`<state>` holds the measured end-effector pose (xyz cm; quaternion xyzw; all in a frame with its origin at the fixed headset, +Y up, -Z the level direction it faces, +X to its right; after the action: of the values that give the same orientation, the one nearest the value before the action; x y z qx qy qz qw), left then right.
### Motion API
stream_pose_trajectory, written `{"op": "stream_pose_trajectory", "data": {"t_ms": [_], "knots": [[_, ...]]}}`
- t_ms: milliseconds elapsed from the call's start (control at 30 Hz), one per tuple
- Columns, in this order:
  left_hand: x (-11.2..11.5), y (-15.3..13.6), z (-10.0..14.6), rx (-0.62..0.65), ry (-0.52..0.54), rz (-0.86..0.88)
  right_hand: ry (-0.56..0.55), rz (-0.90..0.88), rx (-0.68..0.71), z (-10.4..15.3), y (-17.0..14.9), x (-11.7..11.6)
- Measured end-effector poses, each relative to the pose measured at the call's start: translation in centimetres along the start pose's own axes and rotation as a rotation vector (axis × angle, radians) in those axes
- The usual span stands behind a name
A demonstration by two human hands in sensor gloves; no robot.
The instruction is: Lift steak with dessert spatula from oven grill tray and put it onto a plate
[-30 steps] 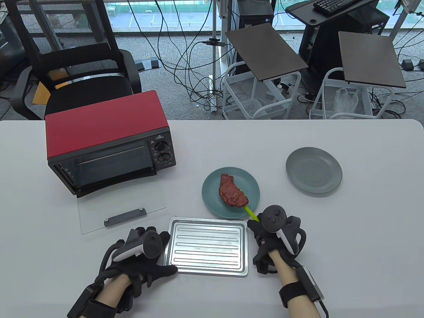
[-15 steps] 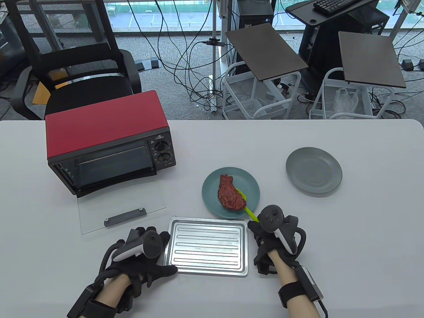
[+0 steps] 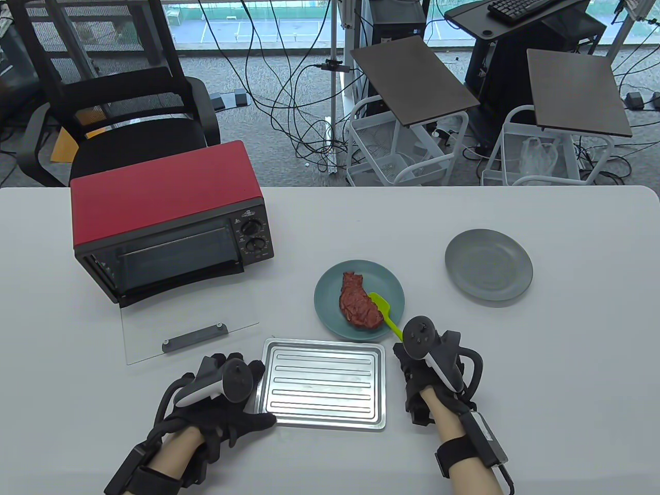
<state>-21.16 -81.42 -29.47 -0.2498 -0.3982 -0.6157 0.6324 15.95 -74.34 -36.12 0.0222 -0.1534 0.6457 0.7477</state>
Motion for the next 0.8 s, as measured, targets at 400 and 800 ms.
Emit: {"op": "stream_pose_trajectory", "data": {"t_ms": [400,800], "knots": [[0.0,0.0,0.0,0.002,0.000,0.000,-0.063,0.167,0.074,-0.2,0.1,1.1],[0.0,0.0,-0.1,0.003,-0.003,-0.002,-0.149,0.328,0.140,-0.4,-1.4,3.1]]}}
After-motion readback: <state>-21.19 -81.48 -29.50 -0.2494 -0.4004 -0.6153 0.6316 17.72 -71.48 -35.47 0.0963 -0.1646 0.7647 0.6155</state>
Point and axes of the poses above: the tracker on the back of each hand, its own y axis roughly to the thumb side, its own z axis roughly from the fingertips to the wrist, x = y × z, the point moved 3 cm from there along -z, roughly from the wrist to the fingertips, and after that the axes turned 13 degrees about -y, right-handed, at the moved point
